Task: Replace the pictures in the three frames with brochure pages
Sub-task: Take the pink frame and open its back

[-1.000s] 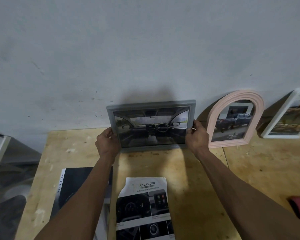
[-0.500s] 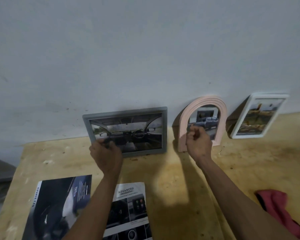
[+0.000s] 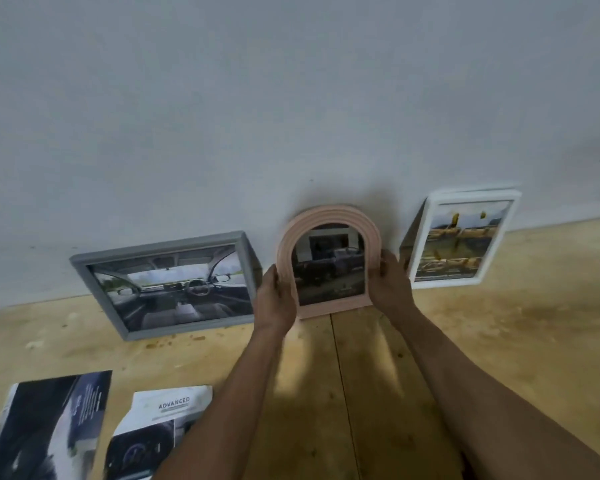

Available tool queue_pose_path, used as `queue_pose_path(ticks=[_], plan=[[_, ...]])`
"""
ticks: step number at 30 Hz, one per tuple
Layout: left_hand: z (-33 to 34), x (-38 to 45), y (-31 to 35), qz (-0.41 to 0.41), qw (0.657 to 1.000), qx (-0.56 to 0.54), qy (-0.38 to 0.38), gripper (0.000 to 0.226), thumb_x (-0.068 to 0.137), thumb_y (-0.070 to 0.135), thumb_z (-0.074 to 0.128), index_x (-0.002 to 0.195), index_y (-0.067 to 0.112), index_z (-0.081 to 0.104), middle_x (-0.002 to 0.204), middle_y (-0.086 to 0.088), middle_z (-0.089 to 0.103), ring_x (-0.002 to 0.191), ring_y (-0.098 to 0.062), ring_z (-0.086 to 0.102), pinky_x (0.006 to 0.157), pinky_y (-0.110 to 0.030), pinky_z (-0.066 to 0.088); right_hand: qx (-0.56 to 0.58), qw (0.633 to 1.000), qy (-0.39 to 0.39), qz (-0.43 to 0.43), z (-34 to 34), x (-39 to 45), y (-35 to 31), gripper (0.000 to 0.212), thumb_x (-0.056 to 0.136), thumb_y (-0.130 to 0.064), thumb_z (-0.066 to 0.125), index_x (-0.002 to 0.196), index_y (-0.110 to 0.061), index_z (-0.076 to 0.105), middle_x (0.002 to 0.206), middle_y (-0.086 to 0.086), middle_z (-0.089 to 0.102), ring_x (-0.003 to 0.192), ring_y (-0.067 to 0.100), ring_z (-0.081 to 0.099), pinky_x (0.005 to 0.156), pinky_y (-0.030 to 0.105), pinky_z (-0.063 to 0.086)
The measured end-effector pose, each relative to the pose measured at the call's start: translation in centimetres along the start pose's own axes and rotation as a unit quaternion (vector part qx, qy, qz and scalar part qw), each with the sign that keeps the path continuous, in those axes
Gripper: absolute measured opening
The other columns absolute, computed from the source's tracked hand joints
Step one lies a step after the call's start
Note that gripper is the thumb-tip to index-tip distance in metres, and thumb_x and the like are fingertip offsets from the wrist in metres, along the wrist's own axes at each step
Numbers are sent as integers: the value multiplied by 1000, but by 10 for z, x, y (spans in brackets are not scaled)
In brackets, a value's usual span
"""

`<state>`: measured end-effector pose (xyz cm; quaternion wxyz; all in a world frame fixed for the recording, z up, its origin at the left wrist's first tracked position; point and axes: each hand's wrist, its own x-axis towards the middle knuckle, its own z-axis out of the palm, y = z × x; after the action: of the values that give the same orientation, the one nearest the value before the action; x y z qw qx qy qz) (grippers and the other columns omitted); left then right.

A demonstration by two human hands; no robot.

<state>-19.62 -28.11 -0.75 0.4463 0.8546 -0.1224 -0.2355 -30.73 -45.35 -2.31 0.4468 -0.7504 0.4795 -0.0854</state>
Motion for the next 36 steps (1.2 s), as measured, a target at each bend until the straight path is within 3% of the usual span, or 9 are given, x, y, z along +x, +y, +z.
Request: queue_pose_path(ticks=[3,7,10,15,20,23,29,32,36], plan=[[8,1,5,-32,997,-25,59,20,106,22,41,111,14,59,98,-7,64,93,-27,62,80,-36,51,11,1000,-20,-13,2,10,10,20,102,-26,43,101,-12,57,89,13,62,85,30,64,64,32,46],[11,-15,7,-34,993,-39,106,21,106,24,42,110,14,60,95,-4,64,89,-22,60,75,-30,45,22,997,-53,-46,-8,0,16,24,103,-30,42,102,-13,58,84,7,61,77,22,61,59,28,47],[9,-40,10,-40,987,-87,125,23,106,26,43,108,12,62,88,-1,64,81,-14,58,69,-27,46,58,993,-71,-71,-22,-16,18,24,103,-31,42,112,-17,60,91,4,65,81,19,62,70,36,52],[5,-86,16,-133,947,-228,184,23,105,19,46,96,4,61,67,-5,52,51,-8,47,42,-15,40,176,974,-123,-71,-48,-56,11,17,98,-27,53,101,-29,70,84,-10,72,79,7,69,66,24,55],[-11,-134,-9,-189,923,-294,163,25,104,24,49,97,9,68,75,-5,62,61,-15,50,54,-21,45,226,941,-250,0,-66,-100,28,25,90,-23,64,113,-32,68,107,4,73,97,28,70,84,53,57],[-19,-171,-25,-208,912,-325,137,26,104,24,50,102,6,69,77,-7,68,65,-19,58,66,-27,53,224,939,-260,-5,-73,-135,38,35,89,-17,68,123,-25,62,112,9,70,100,30,69,82,54,58],[-39,-227,-48,-201,923,-315,88,25,101,35,52,110,16,67,99,-7,68,88,-22,60,72,-33,50,92,962,-181,-185,-84,-201,41,34,95,-17,61,129,-20,58,106,0,69,96,17,67,77,35,59],[-50,-238,-46,-185,911,-347,123,21,101,40,53,103,20,60,90,-4,63,76,-18,57,63,-32,49,-16,944,-102,-314,-83,-225,42,35,95,-13,58,130,-16,56,104,0,67,85,14,65,64,22,55],[-68,-246,-32,-172,889,-413,96,34,99,44,54,90,13,60,69,-1,59,60,-15,57,53,-29,54,-121,887,-29,-445,-71,-255,55,31,93,-12,54,123,-17,59,110,5,68,86,21,64,65,38,57]])
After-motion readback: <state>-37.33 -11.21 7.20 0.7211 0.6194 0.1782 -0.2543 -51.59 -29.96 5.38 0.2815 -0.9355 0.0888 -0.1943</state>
